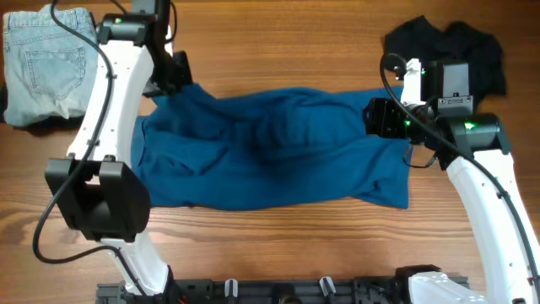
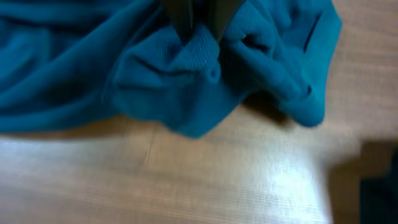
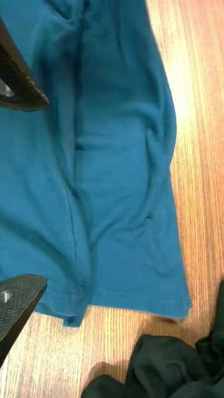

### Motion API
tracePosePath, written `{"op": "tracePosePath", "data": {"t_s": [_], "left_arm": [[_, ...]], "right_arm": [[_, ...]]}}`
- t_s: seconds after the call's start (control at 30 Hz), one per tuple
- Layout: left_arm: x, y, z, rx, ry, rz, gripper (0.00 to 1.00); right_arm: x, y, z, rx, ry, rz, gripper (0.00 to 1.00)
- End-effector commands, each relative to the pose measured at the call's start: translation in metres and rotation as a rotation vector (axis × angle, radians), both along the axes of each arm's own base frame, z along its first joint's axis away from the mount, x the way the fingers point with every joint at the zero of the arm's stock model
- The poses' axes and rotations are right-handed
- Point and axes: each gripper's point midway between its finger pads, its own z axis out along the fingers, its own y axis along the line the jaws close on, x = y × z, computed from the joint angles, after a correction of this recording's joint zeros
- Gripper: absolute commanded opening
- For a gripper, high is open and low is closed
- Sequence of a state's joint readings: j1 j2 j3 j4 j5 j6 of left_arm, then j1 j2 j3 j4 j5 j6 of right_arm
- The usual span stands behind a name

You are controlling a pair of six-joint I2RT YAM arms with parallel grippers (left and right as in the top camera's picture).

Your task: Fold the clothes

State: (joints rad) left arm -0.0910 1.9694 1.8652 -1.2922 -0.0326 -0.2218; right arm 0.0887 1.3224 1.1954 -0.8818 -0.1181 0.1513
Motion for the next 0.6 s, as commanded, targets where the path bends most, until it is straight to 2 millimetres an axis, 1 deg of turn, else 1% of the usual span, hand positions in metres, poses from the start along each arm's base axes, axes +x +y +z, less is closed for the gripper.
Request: {"op": "tracePosePath", "data": {"t_s": [0.0, 0.1, 0.2, 0.23, 0.27, 0.3, 0.33, 0.4, 0.5, 0.57], "left_arm": [[-0.020, 0.000, -0.018, 0.009, 0.100, 0.017, 0.04], [-0.044, -0.001, -0.037, -0.001, 0.200, 0.019, 0.04], [-0.069, -0.003, -0.064, -0.014, 0.300, 0.019, 0.04], [-0.074, -0.002, -0.069, -0.014, 0.318, 0.019, 0.18], [-0.079, -0.002, -0.076, -0.012, 0.331, 0.020, 0.42], [-0.081, -0.002, -0.080, -0.012, 0.338, 0.024, 0.54], [-0.081, -0.003, -0.080, -0.018, 0.338, 0.024, 0.62], [-0.080, -0.010, -0.077, -0.059, 0.333, 0.022, 0.69], [-0.075, -0.011, -0.076, -0.064, 0.310, 0.022, 0.69], [-0.066, -0.011, -0.076, -0.070, 0.269, 0.040, 0.68]], "right_arm": [[0.004, 0.000, 0.005, -0.018, -0.016, 0.017, 0.84], [0.004, 0.001, 0.005, -0.014, -0.015, 0.018, 0.84], [0.003, 0.003, 0.005, -0.003, -0.011, 0.028, 0.84], [0.003, 0.003, 0.005, -0.005, -0.011, 0.029, 0.84], [0.003, 0.003, 0.005, -0.009, -0.013, 0.037, 0.84], [0.003, 0.003, 0.005, -0.014, -0.015, 0.045, 0.84], [0.003, 0.003, 0.005, -0.014, -0.015, 0.045, 0.84], [0.003, 0.003, 0.005, -0.013, -0.015, 0.045, 0.84], [0.003, 0.003, 0.005, -0.014, -0.015, 0.045, 0.84], [0.004, 0.003, 0.005, -0.016, -0.020, 0.047, 0.84]]}}
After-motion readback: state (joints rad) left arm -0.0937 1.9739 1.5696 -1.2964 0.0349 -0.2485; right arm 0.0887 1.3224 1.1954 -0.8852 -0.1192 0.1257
